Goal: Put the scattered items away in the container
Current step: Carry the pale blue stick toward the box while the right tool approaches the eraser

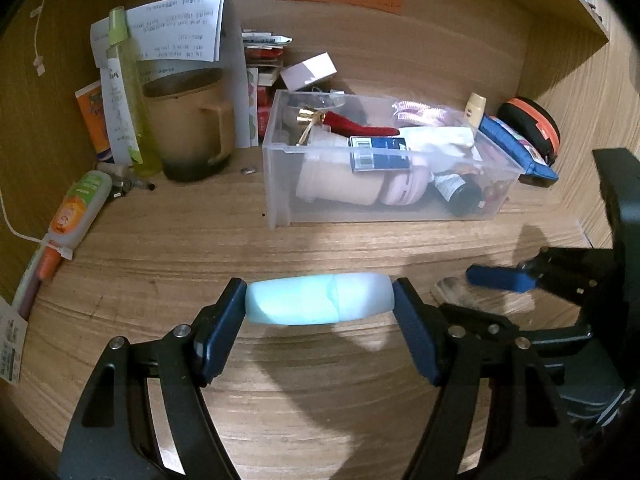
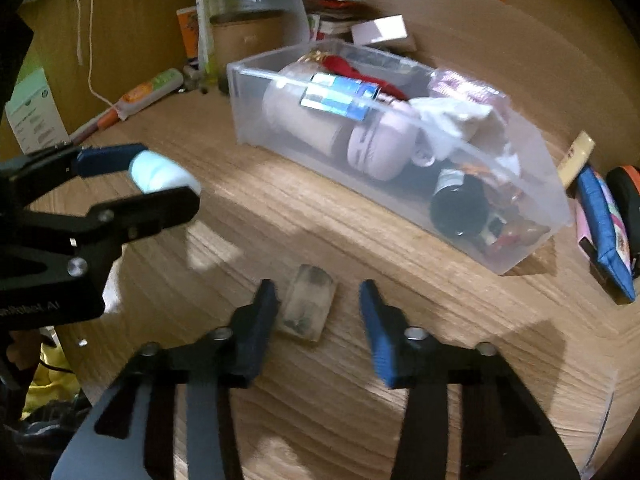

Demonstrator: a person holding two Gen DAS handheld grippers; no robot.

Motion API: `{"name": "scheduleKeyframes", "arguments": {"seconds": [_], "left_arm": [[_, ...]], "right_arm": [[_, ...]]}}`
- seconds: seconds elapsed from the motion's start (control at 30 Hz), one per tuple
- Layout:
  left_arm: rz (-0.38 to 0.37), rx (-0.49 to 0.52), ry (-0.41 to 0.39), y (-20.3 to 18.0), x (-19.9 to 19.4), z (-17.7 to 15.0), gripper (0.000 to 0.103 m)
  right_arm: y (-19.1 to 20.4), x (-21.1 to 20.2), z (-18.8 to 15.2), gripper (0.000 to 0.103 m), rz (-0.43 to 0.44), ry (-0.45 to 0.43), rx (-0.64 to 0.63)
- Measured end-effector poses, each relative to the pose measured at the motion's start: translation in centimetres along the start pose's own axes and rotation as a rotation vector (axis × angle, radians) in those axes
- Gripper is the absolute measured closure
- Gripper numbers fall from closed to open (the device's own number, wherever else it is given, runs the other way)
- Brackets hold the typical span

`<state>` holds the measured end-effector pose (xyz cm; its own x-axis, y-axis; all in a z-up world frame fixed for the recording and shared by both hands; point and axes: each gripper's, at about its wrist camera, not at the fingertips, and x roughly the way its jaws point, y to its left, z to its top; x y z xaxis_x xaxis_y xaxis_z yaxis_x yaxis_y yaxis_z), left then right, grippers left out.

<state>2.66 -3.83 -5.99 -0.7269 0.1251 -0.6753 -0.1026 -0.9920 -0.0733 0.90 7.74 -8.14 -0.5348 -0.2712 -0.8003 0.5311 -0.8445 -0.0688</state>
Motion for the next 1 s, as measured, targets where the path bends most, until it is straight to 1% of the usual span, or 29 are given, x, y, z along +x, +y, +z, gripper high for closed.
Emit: {"name": "scheduleKeyframes", "arguments": {"seconds": [0.03,0.07,0.17,0.3,0.5,1.0], "left_arm": [[-0.001,0.002,-0.003,0.0,0.0,0.1,0.030],[-0.001,0.003,-0.004,-0.1,0.0,0.1,0.030],[-0.001,0.004,-0.003,-0.1,0.1,0.1,0.030],[-0.003,0.001,-0.007,0.0,0.0,0.3,0.030],[-0.002,0.006,-0.027,-0.3,-0.5,0.9,0.030],[-0.035,0.025,-0.114,-2.2,-2.0,3.5,0.030]], "right_arm": [[0.0,0.0,-0.1,0.071,0.001,0.000,-0.002],[0.1,0.0,-0.1,0.077,0.008,0.000,-0.006],[0.0,-0.1,0.0,0.080,0.006,-0.003,-0.014],[-0.7,-0.2,0.0,0.080,0.035,-0.008,0.007],[-1.8,-1.2,0.3,0.080,0.028,-0.046,0.043],[-5.5,-6.5,2.1,0.080,-0.043,-0.216,0.119]]}}
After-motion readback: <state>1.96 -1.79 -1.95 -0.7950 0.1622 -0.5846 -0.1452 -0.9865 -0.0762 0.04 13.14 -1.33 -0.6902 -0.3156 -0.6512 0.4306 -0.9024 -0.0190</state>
